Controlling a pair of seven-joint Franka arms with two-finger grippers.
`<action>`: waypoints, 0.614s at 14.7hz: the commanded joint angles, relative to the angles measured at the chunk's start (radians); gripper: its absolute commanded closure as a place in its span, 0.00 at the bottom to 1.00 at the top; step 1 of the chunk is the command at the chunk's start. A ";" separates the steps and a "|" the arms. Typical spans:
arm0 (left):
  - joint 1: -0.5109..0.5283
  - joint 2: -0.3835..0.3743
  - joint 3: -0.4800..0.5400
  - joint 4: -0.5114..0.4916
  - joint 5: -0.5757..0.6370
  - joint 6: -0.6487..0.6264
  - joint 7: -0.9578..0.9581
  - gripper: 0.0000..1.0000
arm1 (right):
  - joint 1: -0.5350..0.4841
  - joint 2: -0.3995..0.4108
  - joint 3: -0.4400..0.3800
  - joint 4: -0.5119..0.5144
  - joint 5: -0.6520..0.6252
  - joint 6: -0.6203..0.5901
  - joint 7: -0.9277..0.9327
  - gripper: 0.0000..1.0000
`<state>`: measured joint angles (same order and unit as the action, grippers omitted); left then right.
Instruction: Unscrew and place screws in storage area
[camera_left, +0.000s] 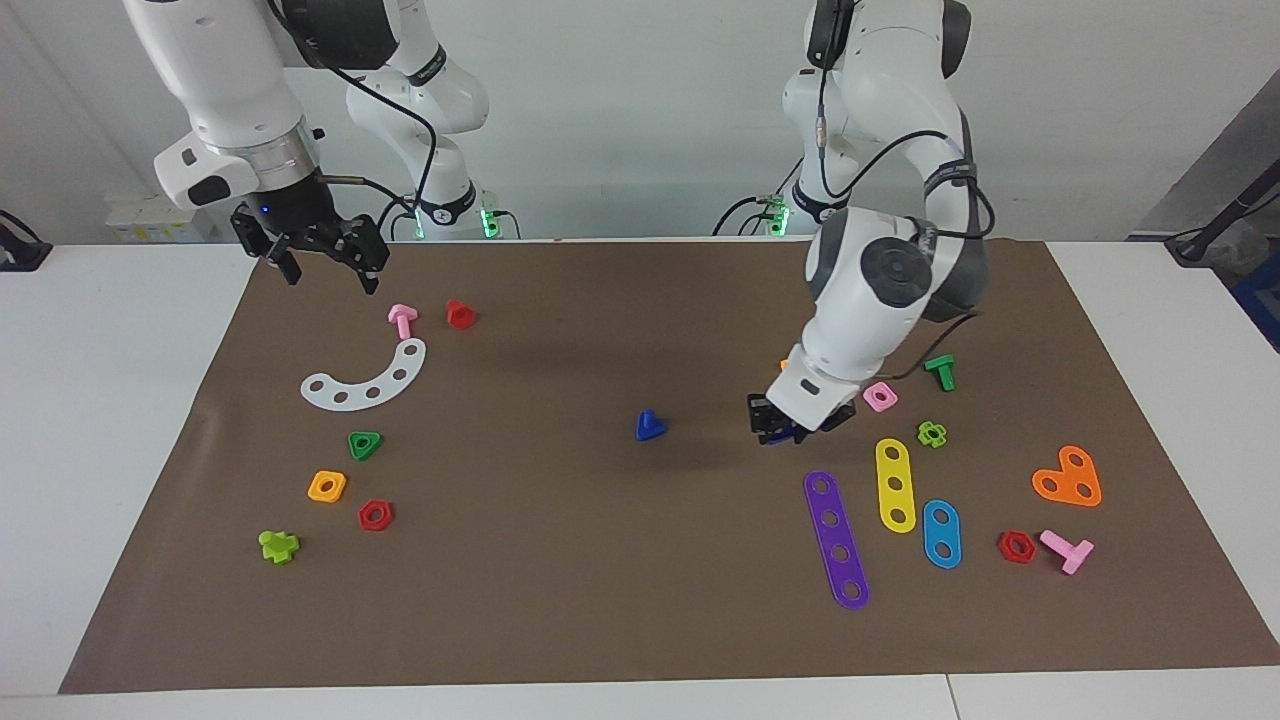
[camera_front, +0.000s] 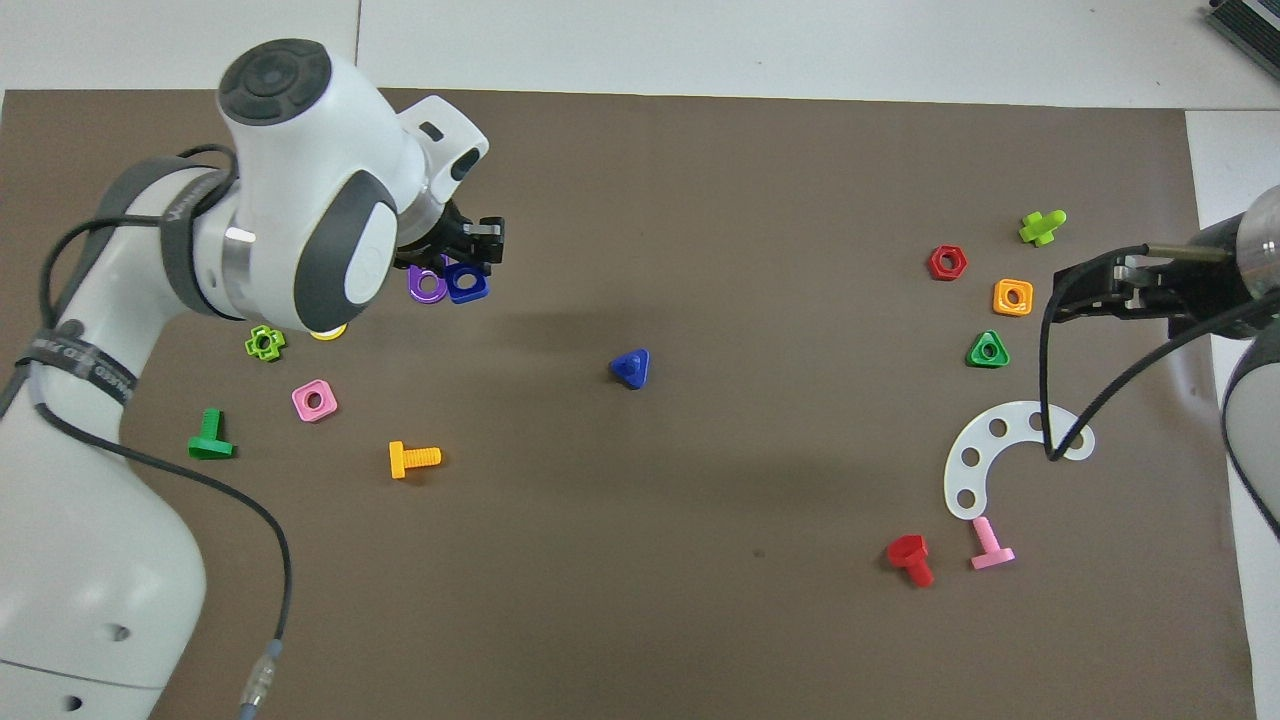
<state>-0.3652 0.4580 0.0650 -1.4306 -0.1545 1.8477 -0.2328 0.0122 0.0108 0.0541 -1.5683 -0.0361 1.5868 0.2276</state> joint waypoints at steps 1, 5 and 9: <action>0.045 -0.097 -0.002 -0.195 -0.011 0.002 0.038 0.90 | 0.017 -0.014 0.003 -0.022 0.019 0.040 -0.019 0.00; 0.058 -0.179 0.006 -0.419 0.038 0.095 0.035 0.90 | 0.081 -0.040 0.003 -0.119 0.019 0.134 -0.001 0.03; 0.077 -0.219 0.004 -0.585 0.038 0.333 0.039 0.59 | 0.210 0.030 0.003 -0.131 0.001 0.235 0.160 0.05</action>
<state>-0.3020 0.3064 0.0716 -1.9082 -0.1360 2.0893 -0.2011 0.1684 0.0176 0.0567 -1.6753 -0.0341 1.7598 0.3060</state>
